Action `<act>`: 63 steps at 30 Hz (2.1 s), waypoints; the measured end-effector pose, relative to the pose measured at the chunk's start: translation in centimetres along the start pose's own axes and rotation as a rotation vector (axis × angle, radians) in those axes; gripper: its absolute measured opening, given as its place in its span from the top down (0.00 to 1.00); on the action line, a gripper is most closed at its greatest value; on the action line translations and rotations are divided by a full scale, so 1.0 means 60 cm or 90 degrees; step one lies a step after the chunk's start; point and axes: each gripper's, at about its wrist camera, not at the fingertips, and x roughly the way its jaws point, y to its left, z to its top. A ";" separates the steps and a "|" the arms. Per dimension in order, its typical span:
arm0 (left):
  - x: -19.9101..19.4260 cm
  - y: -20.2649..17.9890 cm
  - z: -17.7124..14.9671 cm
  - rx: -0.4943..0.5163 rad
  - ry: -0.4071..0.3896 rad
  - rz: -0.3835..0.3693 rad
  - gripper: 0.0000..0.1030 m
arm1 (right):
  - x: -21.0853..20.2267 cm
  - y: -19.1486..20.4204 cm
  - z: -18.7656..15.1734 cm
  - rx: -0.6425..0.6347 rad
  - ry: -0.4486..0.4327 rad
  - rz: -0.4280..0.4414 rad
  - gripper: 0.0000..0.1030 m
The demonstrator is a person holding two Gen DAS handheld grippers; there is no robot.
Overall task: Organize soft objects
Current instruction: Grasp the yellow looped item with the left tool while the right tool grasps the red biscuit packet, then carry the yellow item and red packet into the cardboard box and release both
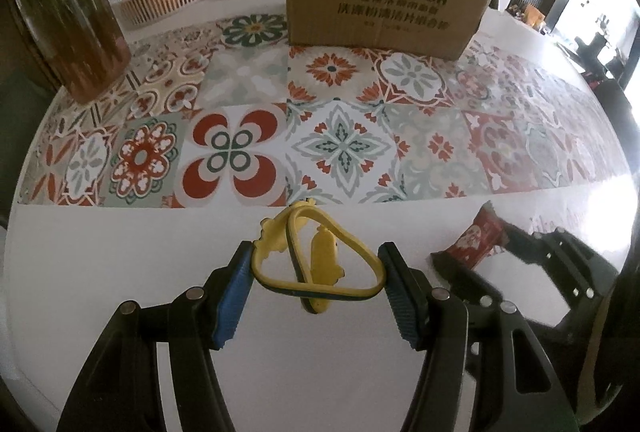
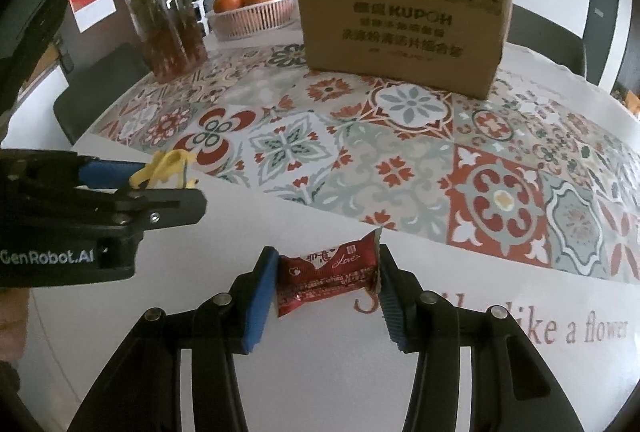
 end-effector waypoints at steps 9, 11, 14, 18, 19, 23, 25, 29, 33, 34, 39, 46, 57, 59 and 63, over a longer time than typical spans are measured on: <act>-0.035 -0.004 -0.013 0.018 -0.046 0.011 0.40 | -0.032 -0.007 0.013 0.003 -0.034 -0.018 0.52; -0.043 -0.006 -0.015 0.021 -0.055 0.011 0.40 | -0.038 -0.007 0.017 0.004 -0.040 -0.020 0.52; -0.053 -0.006 -0.015 0.017 -0.068 0.007 0.40 | -0.053 -0.009 0.025 0.004 -0.055 -0.022 0.52; -0.065 -0.007 -0.011 0.014 -0.084 0.000 0.40 | -0.072 -0.011 0.038 0.005 -0.077 -0.028 0.52; -0.070 -0.007 -0.009 0.014 -0.091 -0.002 0.40 | -0.077 -0.012 0.041 0.005 -0.083 -0.030 0.52; -0.083 -0.008 -0.004 0.014 -0.108 -0.006 0.40 | -0.095 -0.014 0.056 0.007 -0.106 -0.036 0.52; -0.090 -0.009 -0.001 0.014 -0.118 -0.008 0.40 | -0.104 -0.016 0.064 0.008 -0.119 -0.040 0.52; -0.104 -0.011 0.008 0.014 -0.140 -0.015 0.40 | -0.119 -0.020 0.079 0.016 -0.139 -0.043 0.52; -0.116 -0.011 0.019 0.011 -0.157 -0.018 0.40 | -0.130 -0.023 0.096 0.021 -0.158 -0.045 0.52; -0.118 -0.011 0.023 0.012 -0.162 -0.018 0.40 | -0.132 -0.024 0.101 0.023 -0.162 -0.045 0.52; -0.132 -0.011 0.042 0.014 -0.187 -0.017 0.40 | -0.139 -0.030 0.122 0.029 -0.180 -0.046 0.52; -0.151 -0.012 0.073 0.020 -0.230 -0.016 0.40 | -0.145 -0.039 0.155 0.039 -0.203 -0.043 0.52; -0.164 -0.015 0.130 0.028 -0.276 -0.026 0.40 | -0.150 -0.063 0.212 0.048 -0.244 -0.046 0.52; -0.166 -0.019 0.143 0.033 -0.285 -0.028 0.40 | -0.151 -0.070 0.224 0.051 -0.251 -0.046 0.52; -0.169 -0.024 0.168 0.042 -0.300 -0.030 0.40 | -0.154 -0.081 0.246 0.053 -0.265 -0.051 0.52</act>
